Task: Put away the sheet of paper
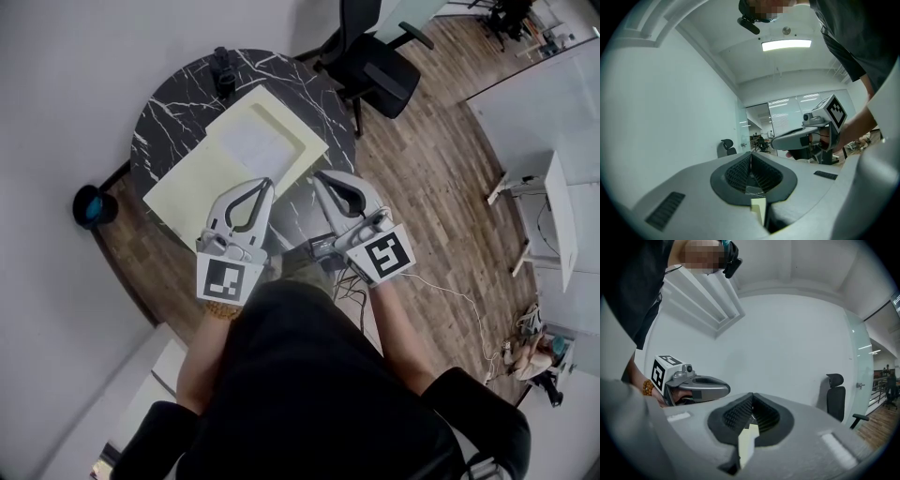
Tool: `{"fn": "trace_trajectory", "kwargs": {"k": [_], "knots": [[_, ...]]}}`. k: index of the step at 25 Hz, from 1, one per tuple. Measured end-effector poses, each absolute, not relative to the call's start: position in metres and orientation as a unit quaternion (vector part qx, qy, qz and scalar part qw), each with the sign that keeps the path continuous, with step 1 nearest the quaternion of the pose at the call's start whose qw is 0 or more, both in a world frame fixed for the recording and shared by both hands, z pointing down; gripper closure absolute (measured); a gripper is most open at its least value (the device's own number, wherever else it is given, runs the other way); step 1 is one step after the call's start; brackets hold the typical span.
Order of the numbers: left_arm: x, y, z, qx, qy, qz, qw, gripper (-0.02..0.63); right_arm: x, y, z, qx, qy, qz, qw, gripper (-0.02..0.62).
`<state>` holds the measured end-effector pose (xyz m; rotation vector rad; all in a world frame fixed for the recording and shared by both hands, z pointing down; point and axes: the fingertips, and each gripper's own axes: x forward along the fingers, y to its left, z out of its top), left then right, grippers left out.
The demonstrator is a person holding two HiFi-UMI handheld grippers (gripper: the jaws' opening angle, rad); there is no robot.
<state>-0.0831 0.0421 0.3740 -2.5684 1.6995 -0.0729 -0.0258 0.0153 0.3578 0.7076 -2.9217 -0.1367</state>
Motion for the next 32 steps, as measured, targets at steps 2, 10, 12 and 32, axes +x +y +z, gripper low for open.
{"fn": "trace_trajectory", "kwargs": {"k": [2, 10, 12, 32], "knots": [[-0.082, 0.041, 0.375, -0.835, 0.549, -0.025, 0.029, 0.595, -0.024, 0.016, 0.360, 0.238, -0.968, -0.043, 0.072, 0.598], [-0.069, 0.035, 0.375, -0.844, 0.536, -0.022, 0.033, 0.595, -0.017, 0.018, 0.362, 0.232, -0.969, -0.042, 0.078, 0.599], [-0.066, 0.035, 0.376, -0.846, 0.532, -0.023, 0.033, 0.595, -0.014, 0.017, 0.361, 0.236, -0.969, -0.026, 0.067, 0.600], [-0.058, 0.021, 0.391, -0.856, 0.516, -0.042, 0.022, 0.595, 0.000, -0.005, 0.373, 0.249, -0.966, -0.013, 0.068, 0.600]]}}
